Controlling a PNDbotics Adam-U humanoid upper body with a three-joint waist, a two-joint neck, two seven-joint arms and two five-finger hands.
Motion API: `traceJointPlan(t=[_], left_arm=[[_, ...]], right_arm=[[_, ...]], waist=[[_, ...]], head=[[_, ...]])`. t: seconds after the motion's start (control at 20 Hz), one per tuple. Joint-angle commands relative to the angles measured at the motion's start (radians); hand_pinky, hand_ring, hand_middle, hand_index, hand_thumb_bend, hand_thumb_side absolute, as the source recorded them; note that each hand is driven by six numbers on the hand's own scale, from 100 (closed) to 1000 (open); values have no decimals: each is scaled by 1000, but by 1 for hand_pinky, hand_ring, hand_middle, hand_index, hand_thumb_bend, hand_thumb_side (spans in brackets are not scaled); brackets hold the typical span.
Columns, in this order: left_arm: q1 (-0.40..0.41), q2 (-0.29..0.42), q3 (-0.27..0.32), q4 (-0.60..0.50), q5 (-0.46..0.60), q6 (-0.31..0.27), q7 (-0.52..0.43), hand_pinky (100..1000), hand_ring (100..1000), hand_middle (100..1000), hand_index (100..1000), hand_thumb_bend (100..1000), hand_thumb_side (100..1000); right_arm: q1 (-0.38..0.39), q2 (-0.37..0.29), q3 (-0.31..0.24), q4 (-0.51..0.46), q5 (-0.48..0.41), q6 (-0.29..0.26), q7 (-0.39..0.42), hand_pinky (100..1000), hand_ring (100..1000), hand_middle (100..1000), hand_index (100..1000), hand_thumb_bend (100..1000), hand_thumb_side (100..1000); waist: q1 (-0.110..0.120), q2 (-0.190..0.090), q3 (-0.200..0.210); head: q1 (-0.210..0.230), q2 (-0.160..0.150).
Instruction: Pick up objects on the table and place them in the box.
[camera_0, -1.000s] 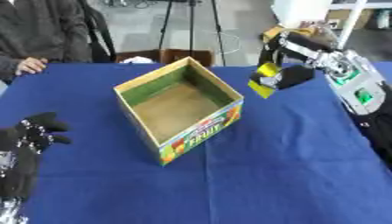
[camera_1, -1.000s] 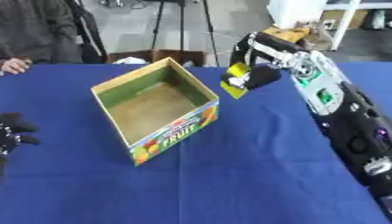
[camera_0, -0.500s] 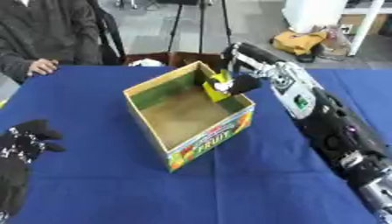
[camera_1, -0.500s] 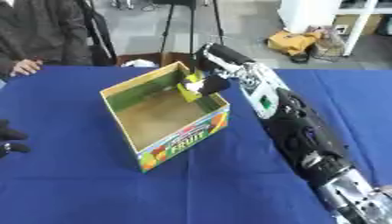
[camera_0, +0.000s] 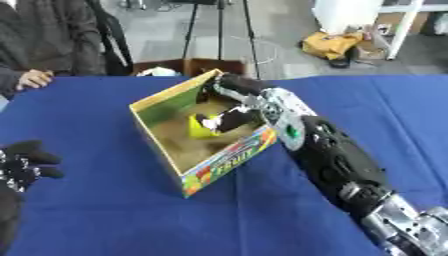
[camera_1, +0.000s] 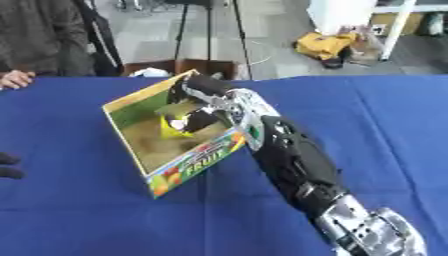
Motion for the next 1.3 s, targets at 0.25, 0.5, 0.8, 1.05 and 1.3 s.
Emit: traceJointPlan(t=[0.25, 0.5, 0.8, 1.05, 1.3], left_arm=[[0, 13, 10, -15, -1, -2, 1, 573, 640, 564, 746, 862, 893], [27, 33, 32, -5, -11, -4, 24, 572, 642, 566, 745, 857, 892], [32, 53, 59, 2, -19, -7, 61, 570, 661, 573, 745, 852, 890], [36, 57, 73, 9, -23, -8, 82, 569, 677, 584, 745, 849, 893], [46, 63, 83, 17, -26, -9, 94, 568, 689, 592, 746, 846, 896]], right_arm=[[-13, -66, -23, -112, -74, 11, -33, 580, 757, 702, 777, 376, 528], [40, -205, -71, -334, -288, 67, -124, 549, 737, 688, 777, 295, 632], [335, -343, -131, -597, -688, 181, -256, 487, 717, 685, 789, 281, 662], [566, -302, -208, -732, -927, 244, -370, 471, 714, 704, 795, 298, 664], [701, -212, -284, -803, -1039, 259, -477, 466, 706, 699, 793, 287, 662]], waist=[[-1, -35, -43], [-4, -56, -140], [13, -59, -242], [31, -52, -292], [45, -46, -320]], head=[[39, 2], [122, 23], [234, 29], [260, 32], [282, 37]])
